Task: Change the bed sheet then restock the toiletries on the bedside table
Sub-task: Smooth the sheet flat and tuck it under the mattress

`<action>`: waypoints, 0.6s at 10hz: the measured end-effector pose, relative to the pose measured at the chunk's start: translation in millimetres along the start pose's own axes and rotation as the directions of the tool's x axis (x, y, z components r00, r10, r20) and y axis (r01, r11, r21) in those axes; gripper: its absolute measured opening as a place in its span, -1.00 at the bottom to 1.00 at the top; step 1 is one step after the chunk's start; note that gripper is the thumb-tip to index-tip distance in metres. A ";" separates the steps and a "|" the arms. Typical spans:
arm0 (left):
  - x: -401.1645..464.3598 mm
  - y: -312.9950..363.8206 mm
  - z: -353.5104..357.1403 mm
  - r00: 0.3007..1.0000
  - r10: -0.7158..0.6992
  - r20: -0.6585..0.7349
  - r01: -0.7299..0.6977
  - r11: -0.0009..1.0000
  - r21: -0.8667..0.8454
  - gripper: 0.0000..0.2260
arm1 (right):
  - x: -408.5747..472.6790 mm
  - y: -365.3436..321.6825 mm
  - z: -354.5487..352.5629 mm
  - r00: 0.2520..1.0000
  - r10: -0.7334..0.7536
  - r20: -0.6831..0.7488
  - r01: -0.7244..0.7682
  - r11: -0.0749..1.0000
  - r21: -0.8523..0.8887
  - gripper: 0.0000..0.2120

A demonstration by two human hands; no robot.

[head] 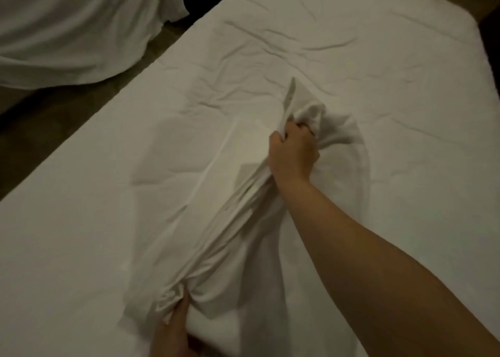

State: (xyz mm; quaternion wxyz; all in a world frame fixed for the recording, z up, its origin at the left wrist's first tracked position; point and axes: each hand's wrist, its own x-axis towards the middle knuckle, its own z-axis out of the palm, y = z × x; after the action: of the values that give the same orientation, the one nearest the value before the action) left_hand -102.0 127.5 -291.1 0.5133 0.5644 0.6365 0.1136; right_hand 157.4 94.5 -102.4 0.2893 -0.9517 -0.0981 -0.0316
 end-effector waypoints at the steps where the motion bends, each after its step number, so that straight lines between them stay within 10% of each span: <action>1: 1.7 42.9 -44.8 0.966 -0.183 0.182 0.209 0.968 -0.139 -0.29 | 2.2 -22.8 42.4 0.984 -0.034 0.172 0.035 0.999 -0.002 -0.79; 3: 2.2 67.7 -66.0 0.976 -0.190 0.111 0.155 0.951 0.266 -0.61 | -52.4 -5.4 70.3 0.821 -0.257 0.511 0.173 0.963 0.206 -0.52; 5: 0.8 13.1 -51.4 1.000 -0.016 -0.016 0.017 0.998 0.068 -0.24 | -148.0 88.9 42.1 0.683 -0.452 0.574 0.616 0.778 -0.121 -0.46; 6: -0.5 37.4 -54.9 0.999 -0.023 -0.045 0.022 1.000 -0.022 -0.50 | -155.4 105.0 31.7 0.540 -0.507 0.672 0.734 0.674 -0.080 -0.44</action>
State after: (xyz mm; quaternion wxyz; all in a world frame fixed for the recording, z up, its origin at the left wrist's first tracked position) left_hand -122.5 163.5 -239.2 0.5062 0.5489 0.6528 0.1276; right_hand 27.0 0.5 -204.1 0.0351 -0.8438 -0.5138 0.1511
